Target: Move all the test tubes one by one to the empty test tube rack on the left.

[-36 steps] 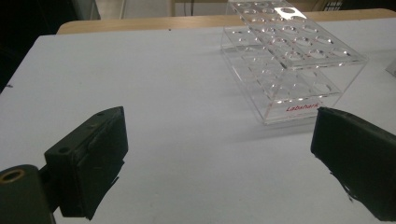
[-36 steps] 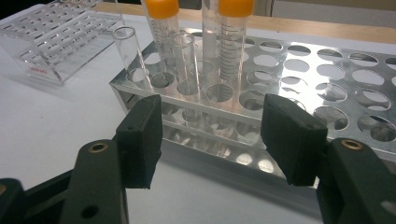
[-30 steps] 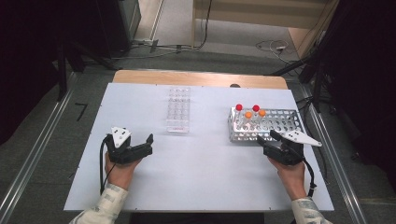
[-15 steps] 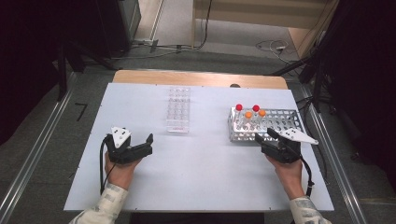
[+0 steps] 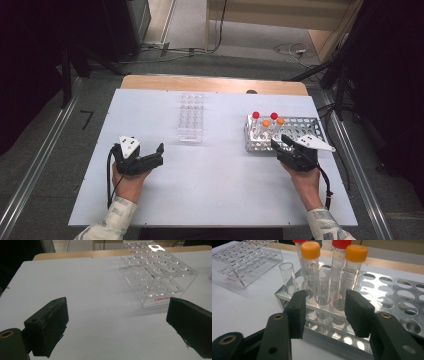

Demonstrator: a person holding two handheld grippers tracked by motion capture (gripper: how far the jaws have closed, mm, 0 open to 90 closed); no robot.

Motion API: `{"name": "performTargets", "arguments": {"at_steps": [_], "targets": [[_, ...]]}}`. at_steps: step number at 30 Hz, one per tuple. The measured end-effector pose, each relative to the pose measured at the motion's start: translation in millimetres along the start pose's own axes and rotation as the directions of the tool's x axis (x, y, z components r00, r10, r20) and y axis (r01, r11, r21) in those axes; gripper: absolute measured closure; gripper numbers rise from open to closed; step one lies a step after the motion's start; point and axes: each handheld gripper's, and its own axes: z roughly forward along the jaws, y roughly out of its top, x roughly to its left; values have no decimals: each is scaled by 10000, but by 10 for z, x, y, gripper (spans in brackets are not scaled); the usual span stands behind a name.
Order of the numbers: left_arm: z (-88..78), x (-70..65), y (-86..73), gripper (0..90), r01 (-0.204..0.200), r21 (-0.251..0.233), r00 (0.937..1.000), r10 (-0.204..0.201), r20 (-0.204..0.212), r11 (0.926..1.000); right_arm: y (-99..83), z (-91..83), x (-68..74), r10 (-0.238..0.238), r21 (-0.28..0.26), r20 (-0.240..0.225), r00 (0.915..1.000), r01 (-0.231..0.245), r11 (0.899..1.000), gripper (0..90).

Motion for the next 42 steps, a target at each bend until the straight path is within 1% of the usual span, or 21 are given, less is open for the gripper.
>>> {"name": "performTargets", "arguments": {"at_steps": [5, 11, 16, 23, 26, 28, 31, 33, 35, 39, 41, 42], "targets": [[0, 1, -1, 43, 1, 5, 10000, -1, -5, 10000, 15, 54, 25, -110, -98, 52, 9999, 110, 9999, 573], [2, 0, -3, 42, 0, 17, 10000, 0, -3, 10000, 22, 125, 53, -244, -166, 126, 9996, 246, 9996, 617], [5, -1, -6, 43, 10, 29, 10000, -10, 6, 10000, 27, 167, 54, -135, -149, 216, 9997, 138, 9998, 678], [5, -3, -8, 43, -3, 74, 10000, 3, 9, 10000, 29, 204, 53, -121, -127, 266, 9996, 124, 9998, 680], [4, -4, -8, 43, -8, 78, 10000, 7, 21, 10000, 29, 216, 54, -101, -122, 316, 9995, 105, 9999, 718], [5, -4, -8, 43, -10, 85, 10000, 10, 13, 10000, 34, 218, 56, -108, -136, 329, 9994, 113, 9998, 723], [5, -3, -8, 43, -16, 96, 10000, 16, 13, 10000, 40, 214, 57, -115, -165, 348, 9993, 121, 9998, 724], [9, -7, -10, 43, -39, 103, 10000, 39, -6, 9999, 66, 183, 51, -80, -278, 381, 9992, 90, 9996, 725], [12, -12, -12, 43, -67, 88, 10000, 67, 20, 9999, 103, 146, 43, -30, -351, 353, 9994, 42, 9994, 726], [13, -21, -12, 43, -87, 97, 10000, 86, 39, 9999, 201, 43, 45, -100, -660, 345, 9994, 123, 9977, 728], [9, -21, -10, 43, -121, 76, 9999, 121, 20, 9999, 247, -13, 47, -74, -829, 261, 9996, 96, 9965, 729], [9, -21, -10, 43, -121, 76, 9999, 121, 20, 9999, 247, -13, 47, -74, -829, 261, 9996, 96, 9965, 729]]}}
